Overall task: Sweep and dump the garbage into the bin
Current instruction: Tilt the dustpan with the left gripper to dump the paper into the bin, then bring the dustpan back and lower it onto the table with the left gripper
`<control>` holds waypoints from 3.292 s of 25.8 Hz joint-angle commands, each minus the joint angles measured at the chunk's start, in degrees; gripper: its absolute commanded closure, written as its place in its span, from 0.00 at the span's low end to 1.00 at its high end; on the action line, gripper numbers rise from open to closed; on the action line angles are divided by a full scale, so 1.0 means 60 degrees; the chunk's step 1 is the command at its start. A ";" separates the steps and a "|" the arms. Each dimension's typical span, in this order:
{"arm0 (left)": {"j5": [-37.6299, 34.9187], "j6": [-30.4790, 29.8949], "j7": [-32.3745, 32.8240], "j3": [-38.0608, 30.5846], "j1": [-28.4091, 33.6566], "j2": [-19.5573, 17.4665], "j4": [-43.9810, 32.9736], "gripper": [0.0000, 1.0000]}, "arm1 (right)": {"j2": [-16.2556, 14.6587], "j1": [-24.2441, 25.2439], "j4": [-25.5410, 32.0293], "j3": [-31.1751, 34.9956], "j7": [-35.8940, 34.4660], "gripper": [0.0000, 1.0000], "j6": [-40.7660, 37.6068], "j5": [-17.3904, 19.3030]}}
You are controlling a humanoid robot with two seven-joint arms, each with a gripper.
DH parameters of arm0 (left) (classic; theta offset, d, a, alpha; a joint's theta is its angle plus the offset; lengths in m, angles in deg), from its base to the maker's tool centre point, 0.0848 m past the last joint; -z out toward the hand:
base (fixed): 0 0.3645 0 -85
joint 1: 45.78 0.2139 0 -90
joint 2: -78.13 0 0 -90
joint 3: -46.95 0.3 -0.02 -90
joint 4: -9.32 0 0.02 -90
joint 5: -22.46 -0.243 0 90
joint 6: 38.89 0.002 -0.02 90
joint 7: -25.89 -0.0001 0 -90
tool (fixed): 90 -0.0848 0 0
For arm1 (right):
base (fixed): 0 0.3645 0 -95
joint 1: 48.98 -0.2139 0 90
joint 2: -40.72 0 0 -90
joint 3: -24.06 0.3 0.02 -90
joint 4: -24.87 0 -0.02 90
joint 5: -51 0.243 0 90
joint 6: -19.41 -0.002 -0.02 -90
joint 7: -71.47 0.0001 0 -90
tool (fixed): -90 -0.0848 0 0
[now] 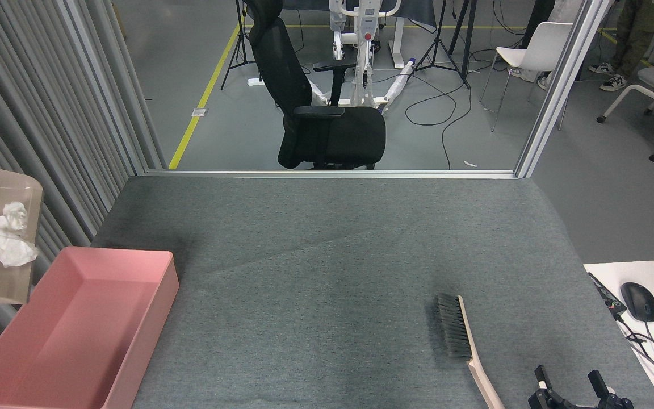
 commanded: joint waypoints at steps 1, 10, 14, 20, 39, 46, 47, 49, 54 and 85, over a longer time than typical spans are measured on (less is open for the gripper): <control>-0.0644 -0.0114 -0.0009 -0.0003 -0.0026 -0.0077 -0.0233 0.73 | 0.0006 0.0003 0.0000 0.0000 -0.0005 0.01 0.0004 0.0000; 0.0088 0.0238 0.0401 -0.0018 -0.0041 -0.0151 -0.0482 0.71 | -0.0023 0.0017 0.0000 0.0001 -0.0005 0.01 -0.0011 0.0015; 0.1744 0.0590 0.0782 0.0187 -0.0070 -0.0268 -0.0174 0.71 | -0.0023 0.0003 0.0000 0.0000 -0.0005 0.01 0.0004 0.0015; 0.3487 0.1571 0.0709 0.1227 -0.0084 0.0567 -0.0995 0.71 | -0.0023 0.0017 0.0000 0.0000 0.0010 0.01 0.0004 0.0015; 0.0294 0.3153 0.0504 0.2765 0.0751 0.6676 -0.4715 0.70 | 0.0035 0.0135 0.0337 0.0015 0.0054 0.01 0.0033 0.0015; -0.2079 0.3051 0.0284 0.3424 0.0765 0.8492 -0.4261 0.70 | 0.0035 0.0208 0.0352 0.0015 0.0054 0.01 0.0033 0.0015; -0.2519 0.3036 0.0255 0.3483 0.0765 0.8712 -0.4056 0.70 | 0.0035 0.0208 0.0352 0.0015 0.0054 0.01 0.0033 0.0015; -0.3163 0.3080 0.0226 0.3483 0.0765 0.9210 -0.3910 0.70 | 0.0035 0.0208 0.0366 0.0015 0.0054 0.01 0.0047 0.0015; -0.4365 0.3182 -0.0141 0.3571 0.0765 0.9561 -0.3632 0.70 | 0.0108 0.0281 0.0352 0.0191 0.0054 0.01 0.0004 0.0015; -0.5873 0.4296 -0.1649 0.4743 0.1073 0.9517 -0.2855 0.60 | 0.0167 0.0471 0.0440 0.0191 0.0039 0.01 -0.0011 0.0015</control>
